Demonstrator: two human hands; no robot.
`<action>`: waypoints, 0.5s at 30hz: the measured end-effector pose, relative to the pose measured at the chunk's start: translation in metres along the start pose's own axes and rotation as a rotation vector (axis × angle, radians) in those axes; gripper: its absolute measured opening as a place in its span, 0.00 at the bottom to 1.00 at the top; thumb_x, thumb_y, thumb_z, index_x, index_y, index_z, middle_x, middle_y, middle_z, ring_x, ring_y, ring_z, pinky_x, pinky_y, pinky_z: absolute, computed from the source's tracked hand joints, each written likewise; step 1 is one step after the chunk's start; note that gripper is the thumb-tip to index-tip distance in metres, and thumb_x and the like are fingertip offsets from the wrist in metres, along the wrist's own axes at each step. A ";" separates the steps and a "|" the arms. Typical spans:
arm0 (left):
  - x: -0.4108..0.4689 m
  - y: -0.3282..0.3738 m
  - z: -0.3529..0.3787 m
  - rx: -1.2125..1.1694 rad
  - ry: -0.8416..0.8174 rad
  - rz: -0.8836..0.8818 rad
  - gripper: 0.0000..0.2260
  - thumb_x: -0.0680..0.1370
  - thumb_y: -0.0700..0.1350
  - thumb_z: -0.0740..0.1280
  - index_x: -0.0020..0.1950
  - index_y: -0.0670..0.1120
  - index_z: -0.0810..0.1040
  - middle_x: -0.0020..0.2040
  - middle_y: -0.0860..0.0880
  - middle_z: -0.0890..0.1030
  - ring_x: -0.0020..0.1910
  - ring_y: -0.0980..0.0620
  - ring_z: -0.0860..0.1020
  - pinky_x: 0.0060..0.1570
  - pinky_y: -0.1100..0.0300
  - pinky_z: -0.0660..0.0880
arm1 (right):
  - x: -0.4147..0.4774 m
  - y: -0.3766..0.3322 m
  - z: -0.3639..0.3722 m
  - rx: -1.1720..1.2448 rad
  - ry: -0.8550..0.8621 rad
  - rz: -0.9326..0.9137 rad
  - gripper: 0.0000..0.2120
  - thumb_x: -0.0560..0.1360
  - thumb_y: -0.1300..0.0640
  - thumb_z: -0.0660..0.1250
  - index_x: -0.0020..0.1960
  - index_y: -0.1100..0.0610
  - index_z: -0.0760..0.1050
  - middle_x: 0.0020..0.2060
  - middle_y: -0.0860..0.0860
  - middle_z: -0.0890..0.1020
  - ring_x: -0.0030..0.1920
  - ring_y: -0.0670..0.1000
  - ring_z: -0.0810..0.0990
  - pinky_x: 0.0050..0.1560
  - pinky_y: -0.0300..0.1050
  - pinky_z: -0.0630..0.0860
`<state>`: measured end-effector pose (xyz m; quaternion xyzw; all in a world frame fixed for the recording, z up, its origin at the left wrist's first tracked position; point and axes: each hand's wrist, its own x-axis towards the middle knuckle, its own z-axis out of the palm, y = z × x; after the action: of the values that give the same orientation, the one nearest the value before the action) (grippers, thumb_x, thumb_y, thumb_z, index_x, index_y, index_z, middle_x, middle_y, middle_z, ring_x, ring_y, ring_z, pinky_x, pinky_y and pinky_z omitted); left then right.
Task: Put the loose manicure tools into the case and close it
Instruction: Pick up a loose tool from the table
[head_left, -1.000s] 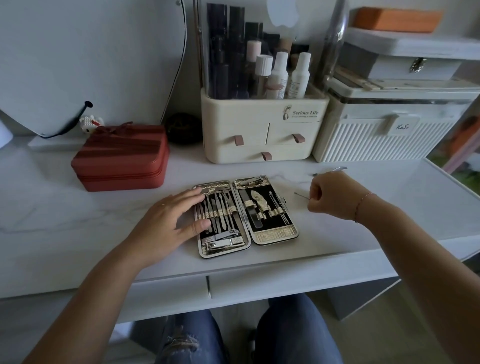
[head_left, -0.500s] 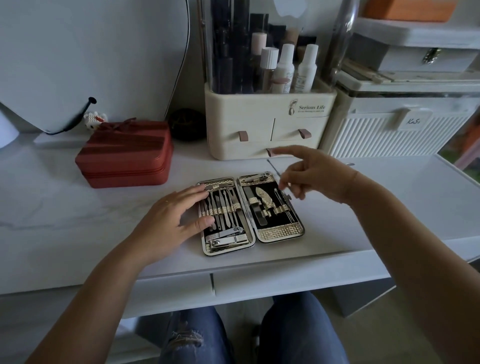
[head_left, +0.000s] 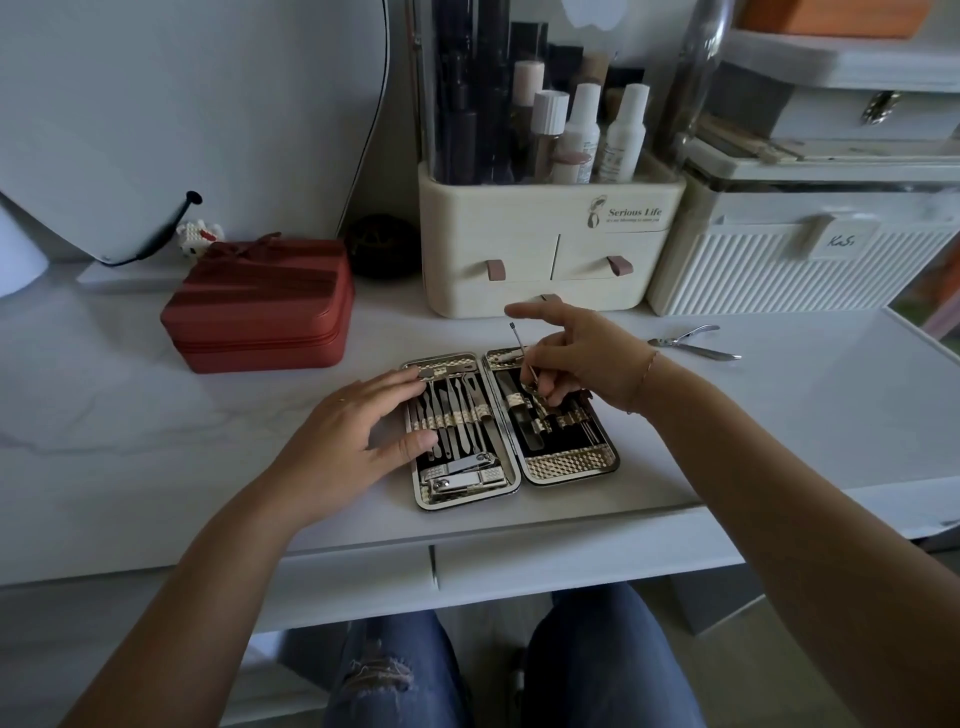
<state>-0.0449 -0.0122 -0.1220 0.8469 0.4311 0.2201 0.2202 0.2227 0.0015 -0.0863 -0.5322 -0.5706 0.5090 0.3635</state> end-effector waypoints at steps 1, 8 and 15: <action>0.000 0.000 0.000 0.001 0.000 0.002 0.30 0.71 0.64 0.61 0.71 0.52 0.68 0.74 0.58 0.63 0.73 0.60 0.60 0.73 0.56 0.56 | 0.000 0.000 0.001 0.004 -0.005 0.000 0.22 0.75 0.70 0.61 0.66 0.54 0.69 0.34 0.58 0.80 0.26 0.47 0.78 0.28 0.39 0.78; -0.001 0.003 -0.001 0.000 0.001 0.003 0.30 0.72 0.62 0.61 0.71 0.51 0.68 0.74 0.57 0.63 0.72 0.61 0.59 0.73 0.58 0.55 | 0.002 -0.002 0.004 0.080 0.043 0.021 0.19 0.75 0.71 0.62 0.64 0.60 0.68 0.33 0.59 0.81 0.26 0.49 0.79 0.29 0.40 0.79; -0.001 0.003 -0.001 0.005 0.001 0.008 0.30 0.72 0.62 0.61 0.71 0.52 0.67 0.74 0.57 0.63 0.72 0.62 0.59 0.72 0.59 0.55 | 0.001 -0.003 0.007 0.030 0.011 0.028 0.18 0.75 0.71 0.61 0.63 0.60 0.70 0.34 0.59 0.80 0.26 0.48 0.79 0.28 0.38 0.78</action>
<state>-0.0436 -0.0145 -0.1194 0.8491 0.4282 0.2205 0.2170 0.2153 0.0009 -0.0854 -0.5372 -0.5535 0.5197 0.3674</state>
